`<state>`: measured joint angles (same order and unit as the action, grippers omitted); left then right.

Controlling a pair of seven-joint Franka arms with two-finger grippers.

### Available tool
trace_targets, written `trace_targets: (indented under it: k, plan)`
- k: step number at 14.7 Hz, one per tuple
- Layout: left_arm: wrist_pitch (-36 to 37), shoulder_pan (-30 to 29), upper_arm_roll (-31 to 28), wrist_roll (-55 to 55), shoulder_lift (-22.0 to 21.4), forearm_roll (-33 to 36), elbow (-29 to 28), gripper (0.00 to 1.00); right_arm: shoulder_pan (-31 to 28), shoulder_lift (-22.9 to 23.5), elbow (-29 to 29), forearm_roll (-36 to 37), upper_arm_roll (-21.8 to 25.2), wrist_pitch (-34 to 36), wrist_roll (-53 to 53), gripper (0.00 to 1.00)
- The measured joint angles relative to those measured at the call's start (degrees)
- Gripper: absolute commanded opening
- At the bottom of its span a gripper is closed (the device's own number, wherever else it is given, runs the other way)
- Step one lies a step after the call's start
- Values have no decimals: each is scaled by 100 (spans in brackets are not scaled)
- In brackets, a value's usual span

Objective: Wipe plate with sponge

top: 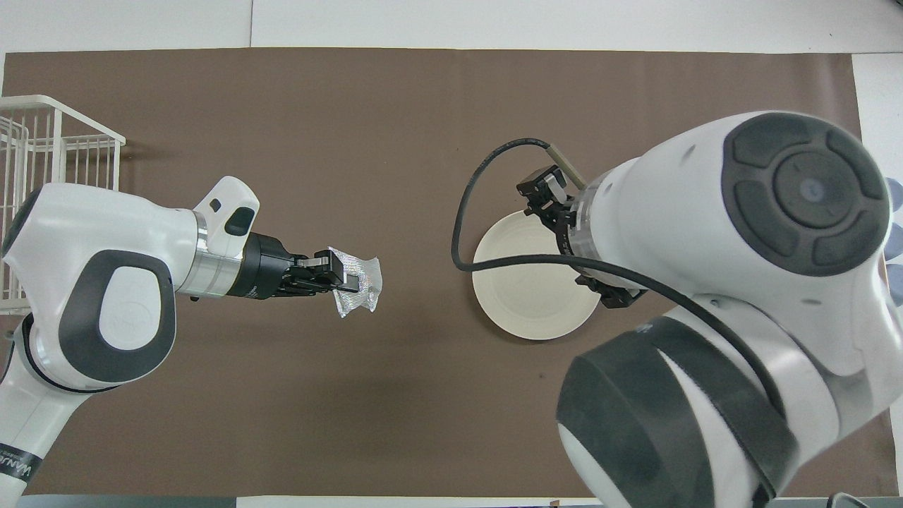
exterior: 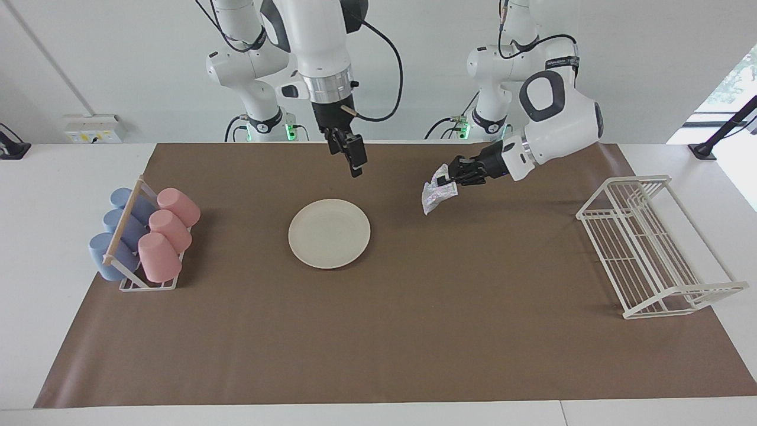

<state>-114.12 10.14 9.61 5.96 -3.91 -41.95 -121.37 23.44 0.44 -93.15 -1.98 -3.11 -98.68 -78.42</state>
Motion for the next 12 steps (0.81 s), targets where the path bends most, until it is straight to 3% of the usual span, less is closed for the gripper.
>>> trace_targets:
  k: [3,7,12]
  plan:
    - [-36,475,18,1482,25,1963,285,0,-231,-100,-56,5,4,935,1052,100]
    - [472,673,23,2233,145,4076,359,0,-965,-241,-65,14,17,1541,3153,100]
    - [2200,939,24,2776,755,6206,1163,0,-1862,-265,-99,15,47,1548,5568,100]
